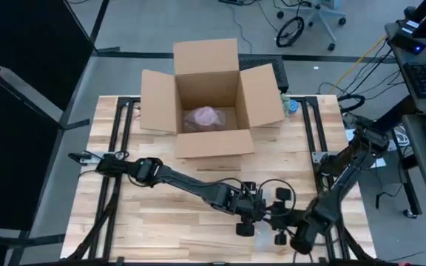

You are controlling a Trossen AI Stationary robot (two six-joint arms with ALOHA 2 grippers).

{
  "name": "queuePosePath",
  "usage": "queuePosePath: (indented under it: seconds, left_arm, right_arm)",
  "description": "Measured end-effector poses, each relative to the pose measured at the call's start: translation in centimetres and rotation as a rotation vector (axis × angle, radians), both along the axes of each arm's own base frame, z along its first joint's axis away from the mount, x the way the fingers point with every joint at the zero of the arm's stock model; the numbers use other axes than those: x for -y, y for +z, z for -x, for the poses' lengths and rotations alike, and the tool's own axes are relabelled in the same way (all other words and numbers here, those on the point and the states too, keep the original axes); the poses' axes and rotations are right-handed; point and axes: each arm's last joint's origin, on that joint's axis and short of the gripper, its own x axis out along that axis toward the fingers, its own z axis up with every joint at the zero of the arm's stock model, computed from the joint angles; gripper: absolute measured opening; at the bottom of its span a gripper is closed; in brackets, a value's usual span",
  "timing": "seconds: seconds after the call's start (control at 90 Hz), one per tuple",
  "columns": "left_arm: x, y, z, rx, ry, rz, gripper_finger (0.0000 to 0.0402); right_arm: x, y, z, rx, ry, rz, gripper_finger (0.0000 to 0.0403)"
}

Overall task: Wrap mug
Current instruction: Wrap the pink mug with transparent bubble wrap

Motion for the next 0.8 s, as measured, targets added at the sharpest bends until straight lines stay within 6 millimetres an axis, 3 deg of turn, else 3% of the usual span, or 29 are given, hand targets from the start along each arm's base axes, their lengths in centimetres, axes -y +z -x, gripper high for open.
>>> queuePosePath:
  seconds: [0.156,0.411,0.6,0.8]
  left_arm:
    - [0.1,-0.1,0.2,-0.018,0.004,-0.004,0.0134]
    - [0.0,0.4,1.4,-0.111,0.082,0.024,0.0134]
    - [1.1,4.7,3.1,-0.042,0.086,0.056,0.0134]
    - [2.5,6.2,3.2,0.086,0.065,0.03,0.0134]
  right_arm:
    - [1.2,-0.4,-1.0,-0.113,0.013,-0.053,0.0085]
    - [2.0,-1.0,-1.4,-0.127,-0.02,-0.059,0.0077]
    - [2.1,-1.3,-1.3,-0.149,-0.015,-0.059,0.0077]
    - [2.2,-1.2,-1.4,-0.146,-0.016,-0.055,0.0077]
